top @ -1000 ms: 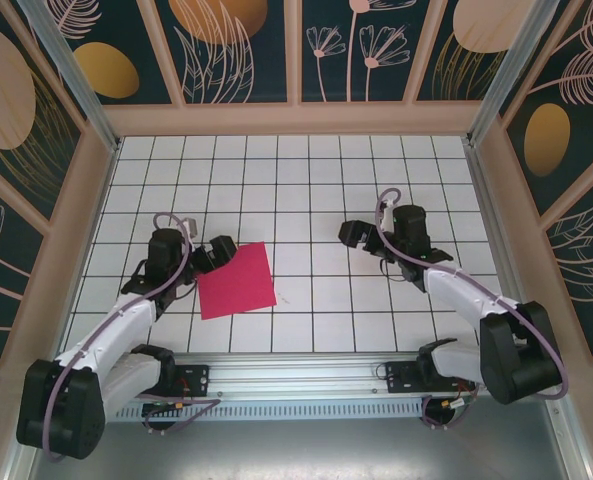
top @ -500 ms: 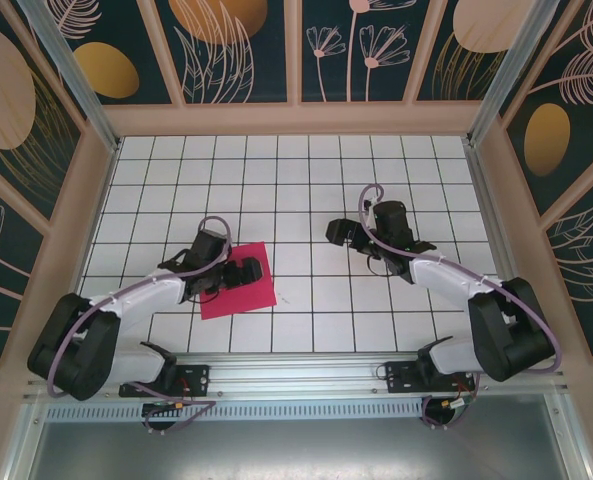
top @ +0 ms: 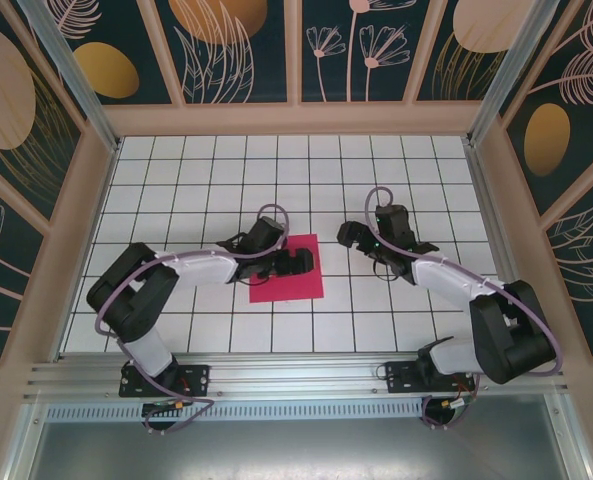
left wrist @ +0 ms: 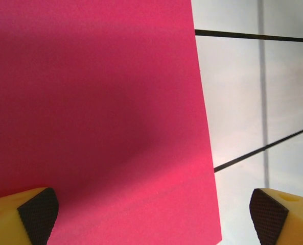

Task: Fold a paper plane with a square sheet of paper (pick it up from the middle)
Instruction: Move the square sheet of paper to the center of the table, then fold the square sheet of paper in half at the center of the table.

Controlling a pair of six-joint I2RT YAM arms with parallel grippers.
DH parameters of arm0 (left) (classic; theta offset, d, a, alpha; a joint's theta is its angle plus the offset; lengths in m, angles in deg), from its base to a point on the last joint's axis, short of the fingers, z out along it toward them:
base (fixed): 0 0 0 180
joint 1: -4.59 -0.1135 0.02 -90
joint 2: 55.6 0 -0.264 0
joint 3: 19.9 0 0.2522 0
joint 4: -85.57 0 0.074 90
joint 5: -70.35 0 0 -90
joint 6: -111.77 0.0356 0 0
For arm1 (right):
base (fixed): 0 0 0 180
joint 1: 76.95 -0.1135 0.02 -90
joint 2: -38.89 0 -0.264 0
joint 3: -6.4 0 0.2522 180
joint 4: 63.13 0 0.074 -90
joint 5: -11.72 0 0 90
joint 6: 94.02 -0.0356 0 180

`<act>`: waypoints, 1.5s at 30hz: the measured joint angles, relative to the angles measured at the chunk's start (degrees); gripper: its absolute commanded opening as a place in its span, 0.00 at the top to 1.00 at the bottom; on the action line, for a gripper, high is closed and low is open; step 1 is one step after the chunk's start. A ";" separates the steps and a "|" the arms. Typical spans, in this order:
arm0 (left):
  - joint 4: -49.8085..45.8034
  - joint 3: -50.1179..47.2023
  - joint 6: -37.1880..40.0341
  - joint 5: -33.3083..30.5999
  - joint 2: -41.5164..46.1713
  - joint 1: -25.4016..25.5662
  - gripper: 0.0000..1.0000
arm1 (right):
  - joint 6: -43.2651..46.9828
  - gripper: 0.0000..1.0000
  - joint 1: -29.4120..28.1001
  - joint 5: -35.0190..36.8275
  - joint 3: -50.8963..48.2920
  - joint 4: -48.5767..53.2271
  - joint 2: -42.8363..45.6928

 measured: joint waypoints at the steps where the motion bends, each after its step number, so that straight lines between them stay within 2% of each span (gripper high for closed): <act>1: 0.76 1.44 -0.92 0.22 -1.44 1.03 0.02 | -0.57 0.01 0.98 0.24 0.00 1.05 0.00; 6: 5.60 5.73 -5.88 0.55 -5.35 5.29 0.02 | -1.64 0.03 4.79 0.57 0.48 7.43 0.00; 8: 6.25 5.38 -6.91 -1.46 -3.69 5.79 0.01 | -1.57 0.06 4.50 0.48 1.44 9.84 0.00; 11: 6.23 1.99 -7.65 -6.97 3.74 5.18 0.01 | -0.96 0.10 2.89 0.79 4.31 13.33 0.00; 16: 6.40 -7.96 -8.24 -17.00 22.47 0.52 0.02 | -0.55 0.16 -4.70 2.25 11.65 17.57 -1.88; 21: 4.24 -19.10 -7.74 -23.41 34.14 -6.14 0.02 | -1.90 0.20 -16.06 7.56 24.70 23.04 -14.03; 24: 1.77 -21.90 -6.38 -24.37 36.59 -6.84 0.01 | -3.93 0.21 -21.03 10.67 31.74 26.53 -22.77; 29: 0.22 -22.27 -5.35 -25.31 37.09 -7.87 0.01 | -6.99 0.20 -25.09 13.05 35.78 31.15 -30.84; 38: 0.85 -25.53 -5.42 -28.02 42.75 -7.91 0.01 | -6.97 0.17 -26.51 13.73 38.77 35.41 -33.79; 45: 1.09 -26.05 -5.44 -28.89 43.82 -7.91 0.02 | -5.46 0.17 -26.51 13.29 40.30 35.67 -35.85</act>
